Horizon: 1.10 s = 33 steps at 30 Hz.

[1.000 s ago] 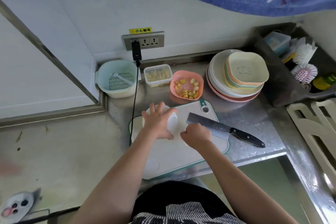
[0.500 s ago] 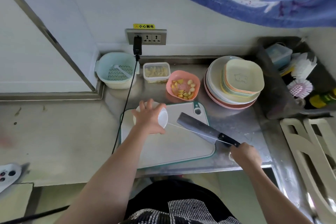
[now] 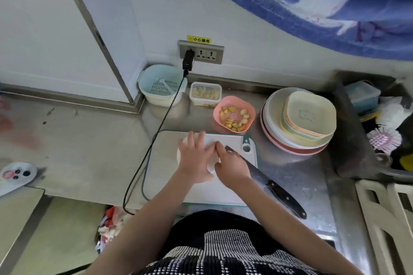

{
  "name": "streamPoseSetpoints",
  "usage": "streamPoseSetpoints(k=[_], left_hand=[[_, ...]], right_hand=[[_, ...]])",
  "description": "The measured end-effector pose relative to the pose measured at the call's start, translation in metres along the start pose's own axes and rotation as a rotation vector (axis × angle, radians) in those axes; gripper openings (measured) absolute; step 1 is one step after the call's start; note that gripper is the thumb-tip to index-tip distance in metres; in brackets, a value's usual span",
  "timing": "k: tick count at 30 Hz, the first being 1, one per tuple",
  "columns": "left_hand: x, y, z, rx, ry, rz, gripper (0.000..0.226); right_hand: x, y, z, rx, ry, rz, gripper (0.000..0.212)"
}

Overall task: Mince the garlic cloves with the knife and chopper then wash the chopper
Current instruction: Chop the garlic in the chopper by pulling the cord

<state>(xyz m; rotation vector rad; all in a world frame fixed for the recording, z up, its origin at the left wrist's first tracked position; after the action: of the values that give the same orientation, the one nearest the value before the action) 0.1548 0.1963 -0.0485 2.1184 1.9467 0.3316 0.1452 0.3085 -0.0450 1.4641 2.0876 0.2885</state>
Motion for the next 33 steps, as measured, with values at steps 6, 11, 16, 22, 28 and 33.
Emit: streamPoseSetpoints(k=[6, 11, 16, 22, 28, 33], left_hand=[[0.017, -0.003, -0.002, 0.119, -0.037, 0.006, 0.074], [0.009, -0.010, 0.001, 0.059, -0.061, -0.023, 0.094], [-0.007, -0.018, -0.003, -0.025, -0.046, -0.113, 0.093], [-0.009, -0.024, -0.006, -0.056, -0.070, -0.089, 0.095], [-0.001, -0.023, -0.009, -0.065, -0.145, -0.007, 0.081], [-0.011, -0.023, -0.009, -0.103, -0.025, -0.078, 0.090]], right_hand=[[0.008, -0.004, 0.015, -0.049, 0.028, 0.093, 0.073], [0.026, -0.014, -0.002, -0.034, 0.005, 0.168, 0.047], [0.126, 0.015, -0.014, 0.022, -0.235, 0.627, 0.045], [0.187, 0.052, -0.026, 0.152, -0.316, 0.935, 0.049], [0.017, -0.015, -0.011, -0.177, 0.250, 0.037, 0.031], [0.038, -0.023, -0.023, -0.134, 0.190, 0.172, 0.032]])
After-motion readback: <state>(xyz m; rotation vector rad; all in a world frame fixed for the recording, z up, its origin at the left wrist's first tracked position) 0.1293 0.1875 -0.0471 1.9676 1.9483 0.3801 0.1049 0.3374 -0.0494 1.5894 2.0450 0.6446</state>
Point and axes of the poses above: each hand's wrist, its own y-axis away from the middle knuckle, its own z-axis out of the palm, x = y × z, the point moved 4 cm from there along -y, towards the middle knuckle, and after that the axes turned 12 degrees about -x, right-handed, at the moved point
